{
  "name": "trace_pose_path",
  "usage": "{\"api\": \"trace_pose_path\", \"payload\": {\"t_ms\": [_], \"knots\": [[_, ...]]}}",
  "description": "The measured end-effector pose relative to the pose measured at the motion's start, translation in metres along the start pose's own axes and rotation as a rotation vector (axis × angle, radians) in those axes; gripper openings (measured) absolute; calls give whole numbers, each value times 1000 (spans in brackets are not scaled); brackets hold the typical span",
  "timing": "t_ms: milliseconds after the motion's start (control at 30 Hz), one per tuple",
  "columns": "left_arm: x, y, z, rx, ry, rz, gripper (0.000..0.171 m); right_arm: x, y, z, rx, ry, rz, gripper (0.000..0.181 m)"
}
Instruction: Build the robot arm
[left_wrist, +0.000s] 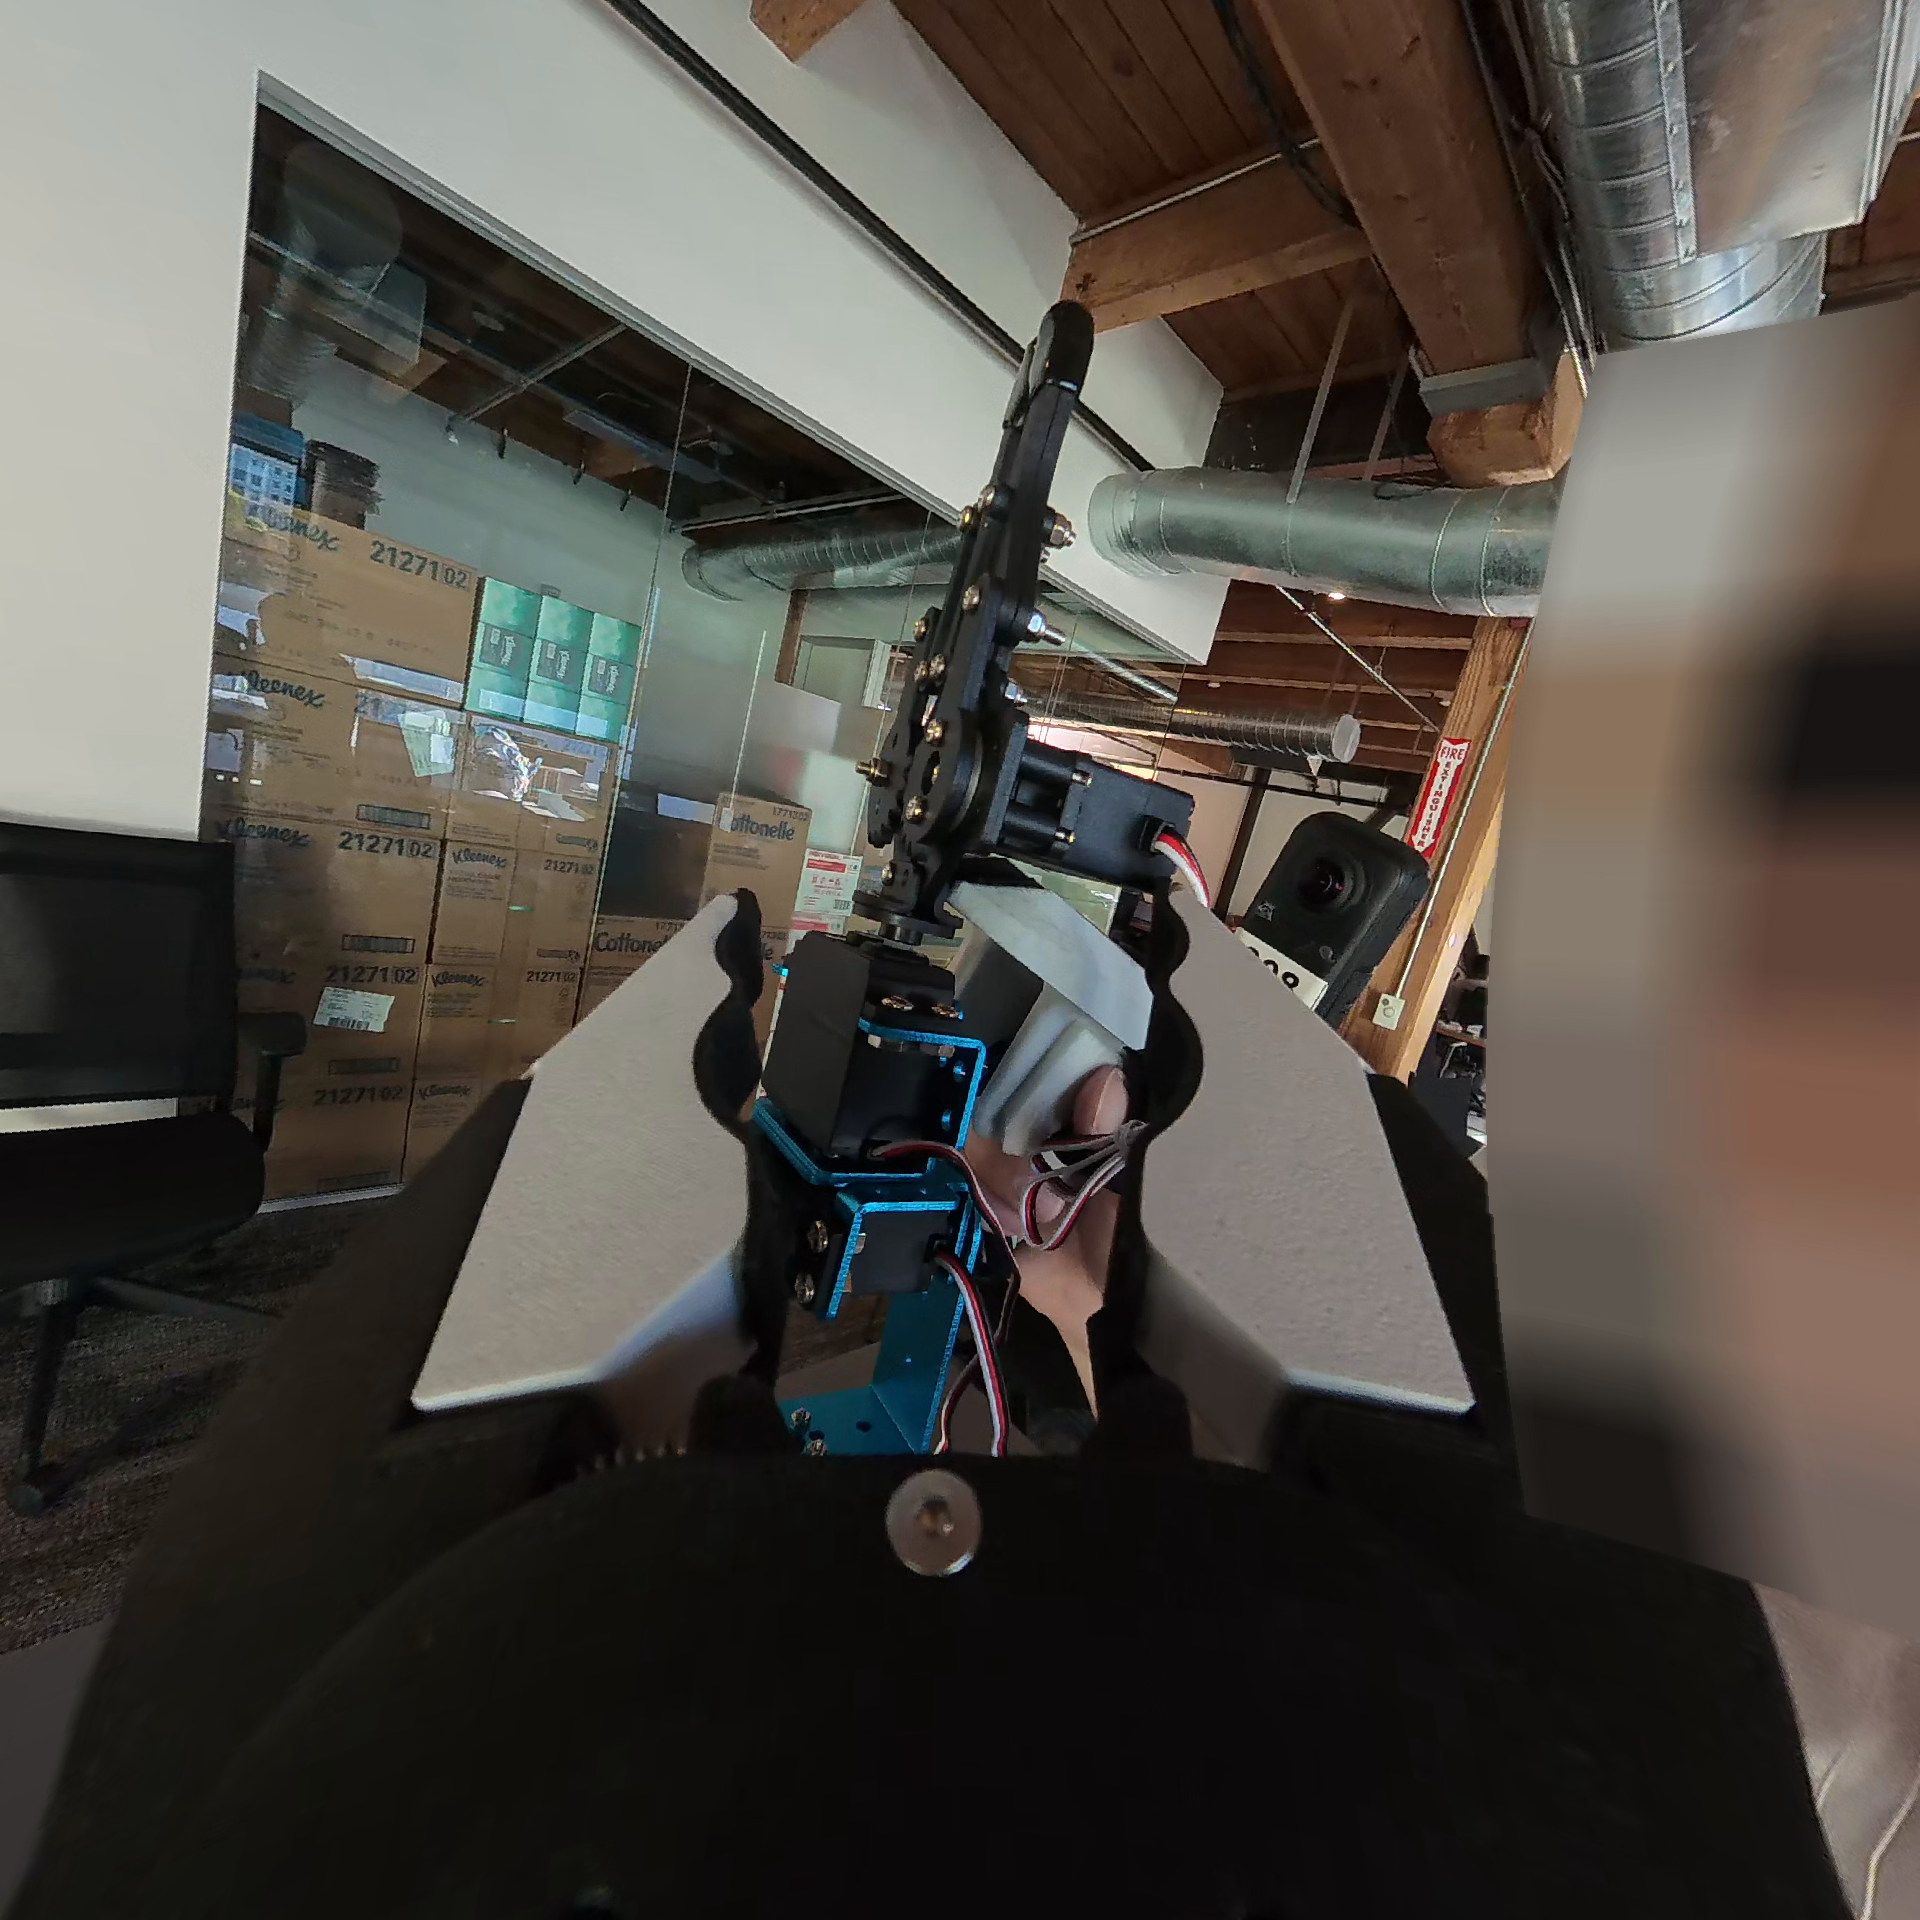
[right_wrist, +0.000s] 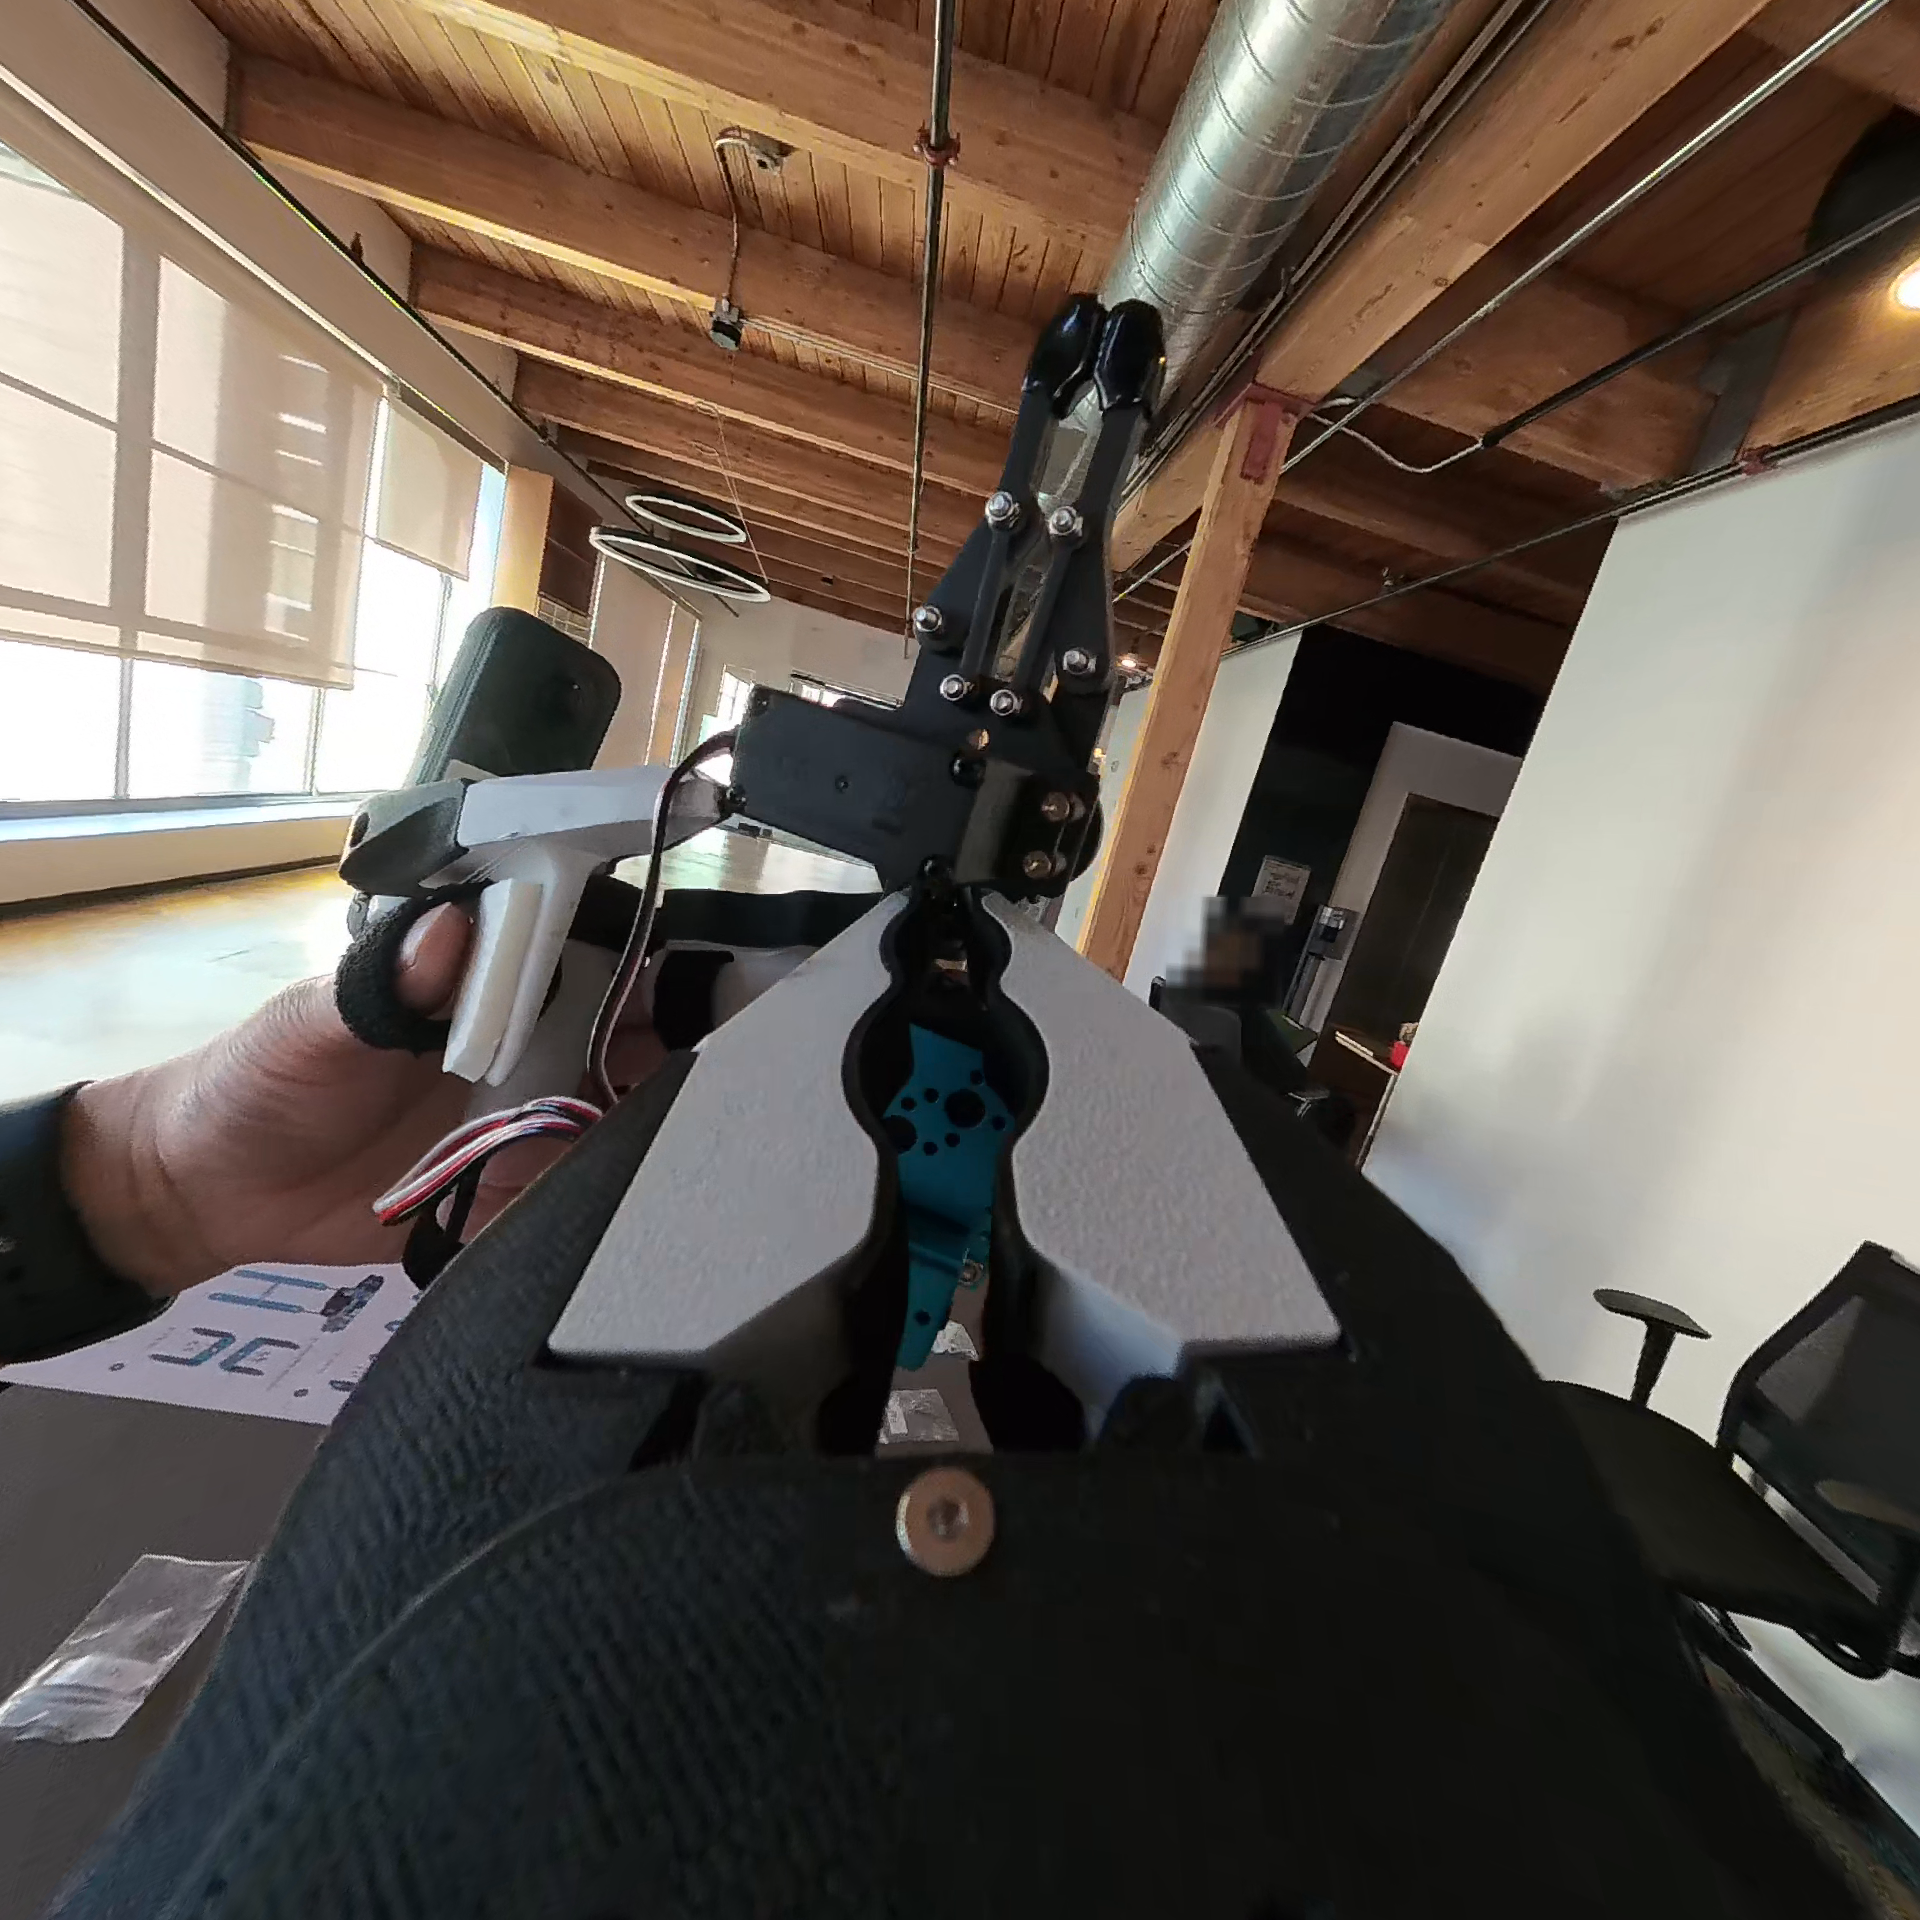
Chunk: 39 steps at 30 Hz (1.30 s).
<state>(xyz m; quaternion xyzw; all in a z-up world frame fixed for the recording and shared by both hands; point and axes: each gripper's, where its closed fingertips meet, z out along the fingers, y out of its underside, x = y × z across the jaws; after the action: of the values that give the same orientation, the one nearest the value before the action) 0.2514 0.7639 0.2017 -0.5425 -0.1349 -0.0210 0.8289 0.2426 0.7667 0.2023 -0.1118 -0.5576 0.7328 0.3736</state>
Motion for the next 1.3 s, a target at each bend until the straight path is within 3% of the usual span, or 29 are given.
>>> {"api": "trace_pose_path", "payload": {"t_ms": [1300], "knots": [[2,-4,-10,41,7,-26,74,-4,-1,-2,73,-45,95,6]]}}
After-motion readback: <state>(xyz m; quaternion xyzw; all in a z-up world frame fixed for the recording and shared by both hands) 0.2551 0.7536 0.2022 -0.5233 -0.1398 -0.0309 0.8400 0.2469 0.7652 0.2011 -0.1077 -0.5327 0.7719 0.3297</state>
